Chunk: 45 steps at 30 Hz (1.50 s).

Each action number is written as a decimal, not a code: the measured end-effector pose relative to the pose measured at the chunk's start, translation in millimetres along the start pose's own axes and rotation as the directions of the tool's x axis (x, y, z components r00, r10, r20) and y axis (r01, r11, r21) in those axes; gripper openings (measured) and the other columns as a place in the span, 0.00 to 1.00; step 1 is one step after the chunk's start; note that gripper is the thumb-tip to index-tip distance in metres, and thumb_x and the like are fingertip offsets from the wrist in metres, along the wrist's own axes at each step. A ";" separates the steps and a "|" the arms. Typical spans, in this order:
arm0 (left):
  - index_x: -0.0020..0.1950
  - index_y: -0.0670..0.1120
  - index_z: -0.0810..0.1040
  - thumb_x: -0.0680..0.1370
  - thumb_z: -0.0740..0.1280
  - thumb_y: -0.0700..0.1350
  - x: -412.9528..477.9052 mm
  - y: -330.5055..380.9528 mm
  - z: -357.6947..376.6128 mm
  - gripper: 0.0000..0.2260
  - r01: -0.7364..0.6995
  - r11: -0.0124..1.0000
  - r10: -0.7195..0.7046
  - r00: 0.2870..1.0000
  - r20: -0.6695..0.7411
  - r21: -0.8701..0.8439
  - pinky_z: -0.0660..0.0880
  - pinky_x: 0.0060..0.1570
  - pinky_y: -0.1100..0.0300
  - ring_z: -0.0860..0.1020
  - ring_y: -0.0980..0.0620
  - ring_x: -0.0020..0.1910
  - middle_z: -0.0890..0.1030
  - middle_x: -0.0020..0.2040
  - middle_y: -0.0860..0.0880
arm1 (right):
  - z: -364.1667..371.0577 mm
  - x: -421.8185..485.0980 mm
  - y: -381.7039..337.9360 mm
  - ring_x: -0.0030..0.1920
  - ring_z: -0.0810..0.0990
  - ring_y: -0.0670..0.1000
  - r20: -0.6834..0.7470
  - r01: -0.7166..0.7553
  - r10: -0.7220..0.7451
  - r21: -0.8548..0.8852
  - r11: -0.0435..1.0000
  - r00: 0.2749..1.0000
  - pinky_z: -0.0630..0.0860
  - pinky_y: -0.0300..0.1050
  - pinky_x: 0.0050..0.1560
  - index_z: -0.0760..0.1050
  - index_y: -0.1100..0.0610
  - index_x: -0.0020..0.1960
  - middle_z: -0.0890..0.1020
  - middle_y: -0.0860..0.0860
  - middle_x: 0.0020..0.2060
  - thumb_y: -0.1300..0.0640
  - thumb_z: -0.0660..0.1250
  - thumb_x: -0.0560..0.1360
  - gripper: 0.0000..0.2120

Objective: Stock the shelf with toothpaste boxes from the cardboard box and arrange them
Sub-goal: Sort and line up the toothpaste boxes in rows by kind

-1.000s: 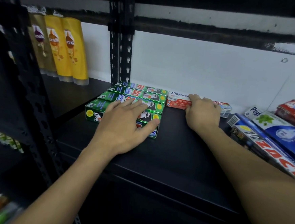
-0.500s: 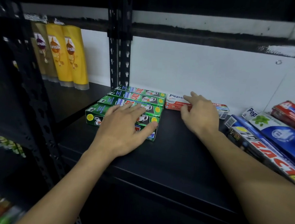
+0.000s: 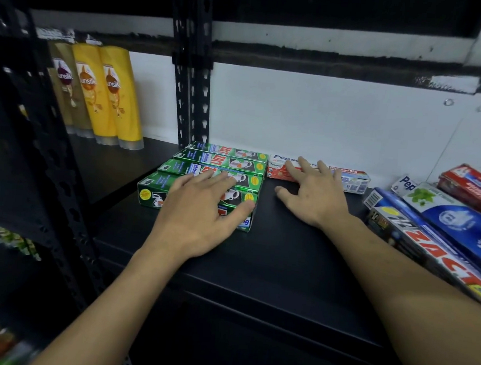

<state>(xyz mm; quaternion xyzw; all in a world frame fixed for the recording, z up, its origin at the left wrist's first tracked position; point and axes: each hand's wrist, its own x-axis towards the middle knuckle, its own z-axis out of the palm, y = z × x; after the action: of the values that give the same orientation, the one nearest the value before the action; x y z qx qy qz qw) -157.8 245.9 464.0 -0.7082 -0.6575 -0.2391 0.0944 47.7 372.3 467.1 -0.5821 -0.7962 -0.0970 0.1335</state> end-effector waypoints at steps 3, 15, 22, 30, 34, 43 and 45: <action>0.74 0.57 0.69 0.72 0.43 0.73 -0.3 -0.3 0.1 0.38 -0.001 1.000 0.001 1.000 0.000 0.003 0.53 0.75 0.53 0.60 0.57 0.77 0.67 0.75 0.57 | 1.1 0.5 -0.2 0.78 0.51 0.60 0.009 0.006 -0.006 -0.006 1.000 1.000 0.47 0.65 0.75 0.53 0.42 0.78 0.55 0.47 0.79 0.32 0.51 0.76 0.33; 0.75 0.56 0.68 0.72 0.43 0.74 -0.8 1.5 -0.1 0.39 -0.020 0.999 0.019 1.000 0.014 0.035 0.53 0.75 0.52 0.60 0.55 0.77 0.66 0.76 0.56 | -7.3 -6.0 -3.3 0.78 0.53 0.60 -0.072 0.020 -0.019 0.009 1.000 0.997 0.48 0.63 0.76 0.54 0.45 0.79 0.58 0.51 0.78 0.35 0.55 0.76 0.34; 0.74 0.56 0.68 0.71 0.44 0.76 -0.4 1.5 -2.1 0.40 -0.032 0.998 0.031 0.999 0.013 0.048 0.54 0.74 0.50 0.62 0.54 0.76 0.68 0.76 0.55 | -45.8 -34.2 -15.0 0.65 0.72 0.61 -0.141 0.028 -0.013 0.104 0.994 0.990 0.68 0.56 0.68 0.67 0.52 0.74 0.76 0.53 0.65 0.45 0.61 0.75 0.29; 0.73 0.55 0.70 0.72 0.44 0.76 -2.5 4.6 -6.0 0.40 -0.048 0.995 0.047 0.999 0.021 0.092 0.57 0.72 0.48 0.65 0.50 0.74 0.70 0.74 0.53 | -114.8 -104.8 22.4 0.62 0.75 0.58 -0.176 -0.033 0.059 0.148 0.988 0.983 0.76 0.53 0.60 0.73 0.47 0.68 0.80 0.50 0.62 0.49 0.65 0.73 0.23; 0.74 0.55 0.68 0.72 0.42 0.76 -2.6 7.8 -7.2 0.40 -0.116 0.984 0.111 0.993 0.050 0.135 0.55 0.73 0.48 0.65 0.50 0.74 0.70 0.74 0.53 | -146.4 -131.5 77.2 0.65 0.74 0.58 -0.138 -0.130 0.129 0.000 0.992 0.982 0.74 0.52 0.60 0.70 0.45 0.71 0.78 0.52 0.65 0.49 0.66 0.75 0.25; 0.73 0.53 0.70 0.72 0.41 0.74 3.1 47.4 3.0 0.41 -0.104 0.994 0.103 0.994 0.019 0.042 0.53 0.73 0.47 0.62 0.49 0.76 0.68 0.75 0.52 | -146.2 -170.3 173.8 0.63 0.75 0.61 0.014 -0.404 0.404 0.013 0.914 0.915 0.73 0.49 0.57 0.69 0.48 0.72 0.78 0.57 0.64 0.43 0.65 0.77 0.25; 0.72 0.53 0.72 0.73 0.42 0.73 0.8 49.7 9.3 0.39 -0.101 0.993 0.101 0.995 0.009 0.058 0.53 0.73 0.48 0.64 0.50 0.75 0.70 0.74 0.52 | -142.2 -172.1 178.8 0.62 0.76 0.61 -0.002 -0.420 0.422 0.094 0.903 0.907 0.73 0.49 0.57 0.71 0.48 0.72 0.79 0.56 0.64 0.42 0.65 0.77 0.25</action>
<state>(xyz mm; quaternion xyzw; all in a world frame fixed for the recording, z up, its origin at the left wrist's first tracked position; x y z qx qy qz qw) -107.3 244.9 465.3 -0.7384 -0.6278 -0.2125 0.1247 281.6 227.4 545.4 -0.7324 -0.6538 -0.0360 0.1868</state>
